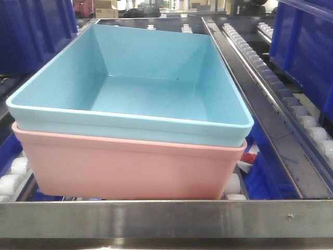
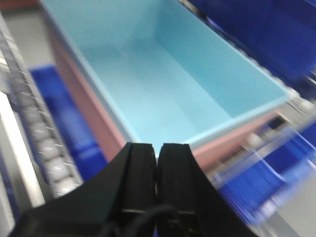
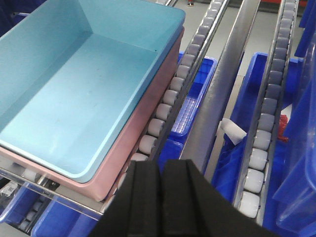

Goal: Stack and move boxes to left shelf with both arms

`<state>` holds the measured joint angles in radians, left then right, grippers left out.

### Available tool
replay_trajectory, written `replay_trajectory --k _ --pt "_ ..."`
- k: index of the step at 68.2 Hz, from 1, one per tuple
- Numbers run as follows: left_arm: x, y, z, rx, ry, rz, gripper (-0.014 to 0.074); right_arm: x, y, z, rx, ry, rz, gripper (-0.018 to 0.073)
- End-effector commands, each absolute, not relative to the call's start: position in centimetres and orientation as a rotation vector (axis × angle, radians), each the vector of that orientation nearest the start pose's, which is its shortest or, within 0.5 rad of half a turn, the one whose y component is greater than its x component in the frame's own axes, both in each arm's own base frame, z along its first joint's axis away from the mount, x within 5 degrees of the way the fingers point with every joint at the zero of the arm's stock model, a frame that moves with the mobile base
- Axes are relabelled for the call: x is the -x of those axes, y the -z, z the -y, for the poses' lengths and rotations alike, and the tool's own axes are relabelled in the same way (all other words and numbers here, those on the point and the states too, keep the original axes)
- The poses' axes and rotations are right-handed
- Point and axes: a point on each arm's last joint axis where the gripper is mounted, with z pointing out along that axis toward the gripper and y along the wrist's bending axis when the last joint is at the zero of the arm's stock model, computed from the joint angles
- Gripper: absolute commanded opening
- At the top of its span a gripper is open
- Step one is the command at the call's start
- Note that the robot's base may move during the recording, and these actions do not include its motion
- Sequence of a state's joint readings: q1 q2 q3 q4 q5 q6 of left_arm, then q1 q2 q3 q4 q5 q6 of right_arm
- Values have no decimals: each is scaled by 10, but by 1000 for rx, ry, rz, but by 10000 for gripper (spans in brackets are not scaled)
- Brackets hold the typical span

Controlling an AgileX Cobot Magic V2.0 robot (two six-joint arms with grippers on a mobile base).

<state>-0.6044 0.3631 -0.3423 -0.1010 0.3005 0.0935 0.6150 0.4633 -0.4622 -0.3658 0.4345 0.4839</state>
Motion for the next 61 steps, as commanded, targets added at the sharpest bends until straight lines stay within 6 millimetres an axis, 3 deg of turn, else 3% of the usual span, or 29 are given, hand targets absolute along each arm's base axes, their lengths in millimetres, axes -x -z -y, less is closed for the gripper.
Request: replay_trajectory --k 1,14,21,39,61 --pt "-67 -281 42 -441 433 -1560 -12 -88 -315 -48 365 -400 -1761 57" --pt "-49 -237 17 -240 263 -1499 -12 -88 -315 -48 365 -400 -1761 57" --pt "-51 -222 12 -149 185 -1502 -12 -88 -315 -48 365 -400 -1761 57" --pt "-57 -201 2 -18 54 -1448 -12 -88 -315 -48 365 -399 -1762 57" --pt "-57 -202 2 -16 52 -1446 -12 -88 -315 -48 365 -399 -1762 57"
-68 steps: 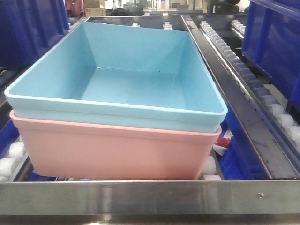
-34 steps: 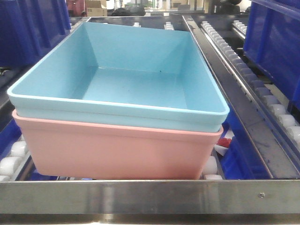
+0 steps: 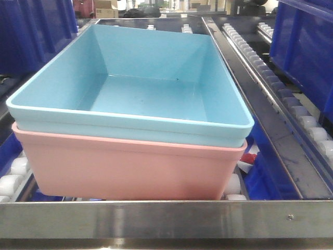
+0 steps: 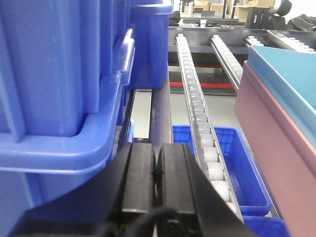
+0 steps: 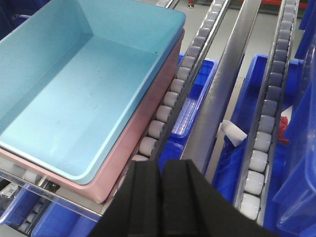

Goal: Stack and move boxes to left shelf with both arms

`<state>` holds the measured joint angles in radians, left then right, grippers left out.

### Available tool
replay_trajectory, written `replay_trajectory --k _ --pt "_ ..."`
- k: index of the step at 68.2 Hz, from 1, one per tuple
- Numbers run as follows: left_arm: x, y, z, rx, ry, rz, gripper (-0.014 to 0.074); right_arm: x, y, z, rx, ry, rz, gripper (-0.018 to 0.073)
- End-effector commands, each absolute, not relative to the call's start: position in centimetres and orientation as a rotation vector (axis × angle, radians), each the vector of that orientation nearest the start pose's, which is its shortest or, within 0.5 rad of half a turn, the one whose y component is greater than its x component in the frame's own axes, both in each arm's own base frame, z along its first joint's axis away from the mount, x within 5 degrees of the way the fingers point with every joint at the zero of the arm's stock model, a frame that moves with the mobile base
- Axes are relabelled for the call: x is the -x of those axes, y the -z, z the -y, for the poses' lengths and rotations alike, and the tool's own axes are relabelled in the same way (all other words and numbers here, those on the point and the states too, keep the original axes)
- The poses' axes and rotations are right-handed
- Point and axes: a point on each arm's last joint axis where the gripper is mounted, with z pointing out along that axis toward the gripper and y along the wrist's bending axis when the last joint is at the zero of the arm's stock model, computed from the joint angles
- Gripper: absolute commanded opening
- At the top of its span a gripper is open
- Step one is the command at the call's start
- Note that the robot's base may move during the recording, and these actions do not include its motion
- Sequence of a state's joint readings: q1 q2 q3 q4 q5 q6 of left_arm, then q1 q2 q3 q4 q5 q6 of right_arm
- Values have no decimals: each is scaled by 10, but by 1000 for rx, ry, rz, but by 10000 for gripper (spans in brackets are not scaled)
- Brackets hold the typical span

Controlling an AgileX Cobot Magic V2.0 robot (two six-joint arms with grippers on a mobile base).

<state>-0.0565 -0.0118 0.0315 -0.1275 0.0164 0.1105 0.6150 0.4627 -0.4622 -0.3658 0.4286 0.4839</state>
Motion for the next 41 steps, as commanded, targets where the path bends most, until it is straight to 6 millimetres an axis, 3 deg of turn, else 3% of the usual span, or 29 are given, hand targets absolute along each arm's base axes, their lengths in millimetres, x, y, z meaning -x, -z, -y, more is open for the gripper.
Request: replay_trajectory --k 1,33,41 --pt "-57 -202 2 -16 52 -1446 -12 -88 -315 -48 365 -399 -1762 57" --pt "-57 -202 2 -16 52 -1446 -12 -89 -314 -46 384 -352 -1765 57" --pt "-57 -202 2 -16 52 -1446 -12 -88 -312 -47 334 -409 -1798 57"
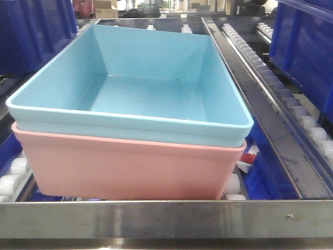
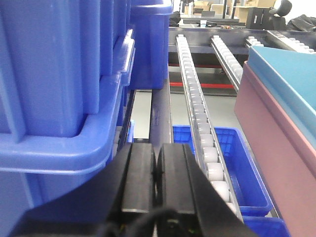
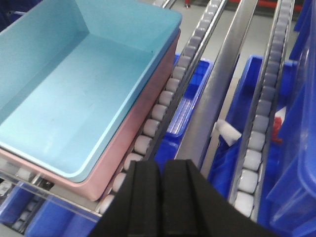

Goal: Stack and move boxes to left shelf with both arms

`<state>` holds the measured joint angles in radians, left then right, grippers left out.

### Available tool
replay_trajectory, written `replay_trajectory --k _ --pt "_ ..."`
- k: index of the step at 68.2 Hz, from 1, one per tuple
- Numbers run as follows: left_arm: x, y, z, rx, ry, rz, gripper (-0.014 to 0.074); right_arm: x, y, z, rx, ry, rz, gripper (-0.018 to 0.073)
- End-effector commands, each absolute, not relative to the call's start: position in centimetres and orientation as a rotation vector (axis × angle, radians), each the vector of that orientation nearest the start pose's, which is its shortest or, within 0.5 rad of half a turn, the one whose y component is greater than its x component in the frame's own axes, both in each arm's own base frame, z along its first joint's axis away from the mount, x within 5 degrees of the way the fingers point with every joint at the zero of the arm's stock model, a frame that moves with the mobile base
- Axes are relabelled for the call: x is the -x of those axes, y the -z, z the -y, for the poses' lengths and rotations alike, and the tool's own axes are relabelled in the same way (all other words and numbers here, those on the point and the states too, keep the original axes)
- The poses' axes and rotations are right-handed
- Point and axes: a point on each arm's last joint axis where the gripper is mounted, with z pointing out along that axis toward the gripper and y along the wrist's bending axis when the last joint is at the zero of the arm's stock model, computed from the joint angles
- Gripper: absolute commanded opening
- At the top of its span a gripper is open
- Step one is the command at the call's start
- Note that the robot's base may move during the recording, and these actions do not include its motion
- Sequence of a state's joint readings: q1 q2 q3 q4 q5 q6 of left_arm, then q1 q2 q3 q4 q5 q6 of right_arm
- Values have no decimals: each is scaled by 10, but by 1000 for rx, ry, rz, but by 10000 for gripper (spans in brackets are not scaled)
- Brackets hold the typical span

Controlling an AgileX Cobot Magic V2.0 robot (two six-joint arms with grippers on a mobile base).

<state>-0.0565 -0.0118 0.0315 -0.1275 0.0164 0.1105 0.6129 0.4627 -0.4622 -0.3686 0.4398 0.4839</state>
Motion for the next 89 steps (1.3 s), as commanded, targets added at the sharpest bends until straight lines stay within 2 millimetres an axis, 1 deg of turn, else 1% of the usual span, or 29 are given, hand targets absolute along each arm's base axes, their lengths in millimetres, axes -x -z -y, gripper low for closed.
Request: replay_trajectory --k 1,12,19,28,39,46,53,56,89 --pt "-57 -202 2 -16 52 -1446 -12 -88 -312 -46 331 -408 -1799 57" --pt "-57 -202 2 -16 52 -1446 -12 -93 -308 -38 310 -294 -1791 57" --pt "-57 -202 2 -16 52 -1446 -12 -94 -299 -29 276 -208 -1719 57" --pt "-57 -202 2 -16 52 -1446 -12 -82 -279 -15 169 -125 -1642 57" --pt "-57 -202 2 -16 52 -1446 -12 -62 -245 -3 46 -15 -1588 57" --pt "-57 -202 2 -16 52 -1446 -12 -56 -226 0 9 19 -1541 57" --pt "-57 -202 2 -16 52 -1446 -12 -56 -205 1 -15 3 -1486 57" --pt "-57 -202 2 -16 52 -1446 -12 -56 -204 1 -36 -19 -1503 57" --pt "-57 -202 2 -16 52 -1444 -12 -56 -205 1 -36 -19 -1486 57"
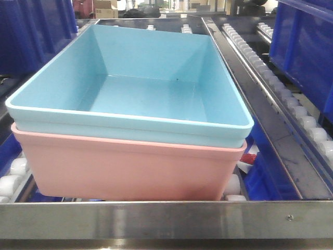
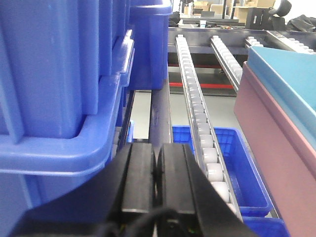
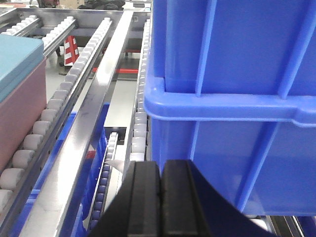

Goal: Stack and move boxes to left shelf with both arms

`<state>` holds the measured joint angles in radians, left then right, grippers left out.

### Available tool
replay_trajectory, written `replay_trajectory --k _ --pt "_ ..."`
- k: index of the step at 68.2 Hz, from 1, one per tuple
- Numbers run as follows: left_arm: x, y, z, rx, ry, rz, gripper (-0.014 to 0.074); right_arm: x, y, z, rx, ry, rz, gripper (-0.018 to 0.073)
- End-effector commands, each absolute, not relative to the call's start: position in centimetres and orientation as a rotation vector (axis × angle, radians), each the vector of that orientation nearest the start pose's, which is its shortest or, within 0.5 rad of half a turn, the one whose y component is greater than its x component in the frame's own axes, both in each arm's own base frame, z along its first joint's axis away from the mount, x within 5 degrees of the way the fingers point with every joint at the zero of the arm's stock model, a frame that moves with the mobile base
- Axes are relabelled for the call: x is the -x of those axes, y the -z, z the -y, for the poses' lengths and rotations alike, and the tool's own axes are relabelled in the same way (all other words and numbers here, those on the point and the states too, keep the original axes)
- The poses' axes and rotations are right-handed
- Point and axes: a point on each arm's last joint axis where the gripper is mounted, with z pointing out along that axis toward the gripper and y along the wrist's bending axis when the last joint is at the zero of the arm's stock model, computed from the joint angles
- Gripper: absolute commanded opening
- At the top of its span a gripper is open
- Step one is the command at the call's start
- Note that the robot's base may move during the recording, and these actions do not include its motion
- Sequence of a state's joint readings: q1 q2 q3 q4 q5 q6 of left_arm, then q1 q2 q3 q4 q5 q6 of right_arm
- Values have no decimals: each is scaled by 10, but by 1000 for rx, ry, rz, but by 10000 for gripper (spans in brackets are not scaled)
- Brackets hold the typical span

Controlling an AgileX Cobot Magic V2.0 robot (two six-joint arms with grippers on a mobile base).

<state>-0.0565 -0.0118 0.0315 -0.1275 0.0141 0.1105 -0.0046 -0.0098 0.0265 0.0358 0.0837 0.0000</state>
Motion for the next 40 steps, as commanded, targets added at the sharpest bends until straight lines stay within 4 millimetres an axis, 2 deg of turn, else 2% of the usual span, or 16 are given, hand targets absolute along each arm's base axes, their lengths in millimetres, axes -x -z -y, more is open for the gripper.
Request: replay_trajectory --k 1,40 --pt "-57 -202 2 -16 52 -1444 -12 -56 -205 1 -36 -19 -1486 57" --pt "-57 -202 2 -16 52 -1444 -12 -56 -205 1 -36 -19 -1486 57"
